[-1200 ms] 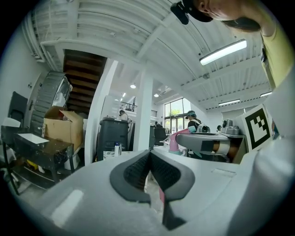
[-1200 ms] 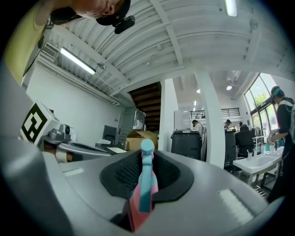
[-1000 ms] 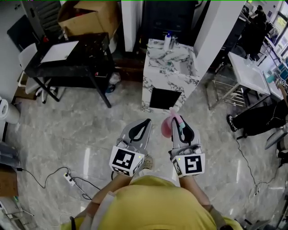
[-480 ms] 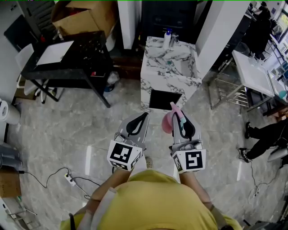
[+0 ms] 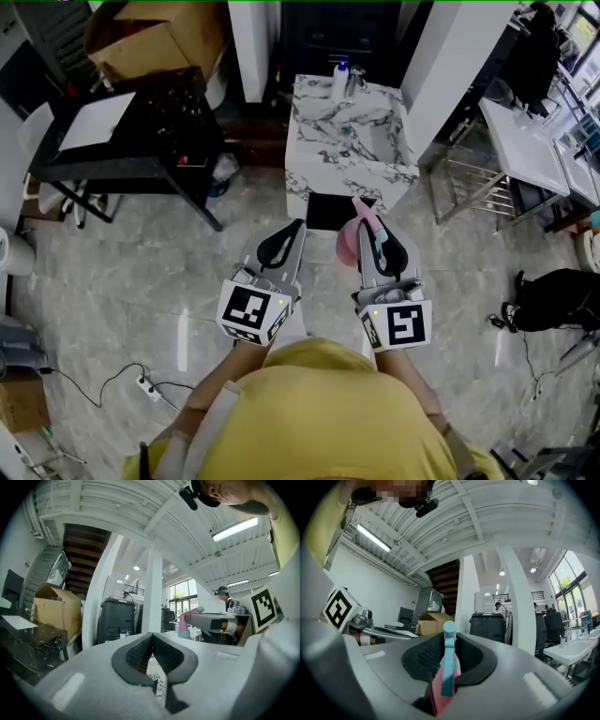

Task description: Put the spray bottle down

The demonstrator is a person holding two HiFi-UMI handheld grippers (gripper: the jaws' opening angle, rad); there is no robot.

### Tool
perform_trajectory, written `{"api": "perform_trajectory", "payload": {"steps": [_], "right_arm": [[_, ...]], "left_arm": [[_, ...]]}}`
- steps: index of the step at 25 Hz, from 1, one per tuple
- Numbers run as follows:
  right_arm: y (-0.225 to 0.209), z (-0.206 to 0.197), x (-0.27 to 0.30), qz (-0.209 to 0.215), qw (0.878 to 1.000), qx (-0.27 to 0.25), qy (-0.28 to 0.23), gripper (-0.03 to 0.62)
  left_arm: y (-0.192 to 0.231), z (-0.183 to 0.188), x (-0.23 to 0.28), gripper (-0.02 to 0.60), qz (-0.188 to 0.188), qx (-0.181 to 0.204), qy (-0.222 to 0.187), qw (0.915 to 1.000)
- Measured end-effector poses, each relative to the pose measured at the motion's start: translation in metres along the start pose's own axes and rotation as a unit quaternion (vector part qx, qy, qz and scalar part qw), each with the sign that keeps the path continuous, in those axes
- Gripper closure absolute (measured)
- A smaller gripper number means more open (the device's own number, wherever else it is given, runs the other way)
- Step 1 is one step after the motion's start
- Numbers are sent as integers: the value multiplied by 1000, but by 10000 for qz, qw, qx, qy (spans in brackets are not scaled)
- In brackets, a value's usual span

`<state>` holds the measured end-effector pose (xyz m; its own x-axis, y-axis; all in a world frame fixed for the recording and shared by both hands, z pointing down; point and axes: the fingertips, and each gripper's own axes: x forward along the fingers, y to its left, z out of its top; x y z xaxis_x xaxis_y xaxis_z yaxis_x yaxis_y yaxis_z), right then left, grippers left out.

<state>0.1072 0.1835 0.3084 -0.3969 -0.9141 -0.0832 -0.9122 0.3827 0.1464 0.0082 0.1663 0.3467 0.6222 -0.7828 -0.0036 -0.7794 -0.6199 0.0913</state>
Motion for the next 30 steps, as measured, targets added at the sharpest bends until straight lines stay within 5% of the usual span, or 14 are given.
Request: {"api": "perform_trajectory", "payload": {"steps": [19,30], "right_arm": [[-86,-30,274,-618,9980,10,114,531],[-127,-64,369,-743,9958,-176,503,531]], "left_arm": [[187,1,220,581,-599,32,371,9975],[252,7,306,581,-743,4,373,9965]]}}
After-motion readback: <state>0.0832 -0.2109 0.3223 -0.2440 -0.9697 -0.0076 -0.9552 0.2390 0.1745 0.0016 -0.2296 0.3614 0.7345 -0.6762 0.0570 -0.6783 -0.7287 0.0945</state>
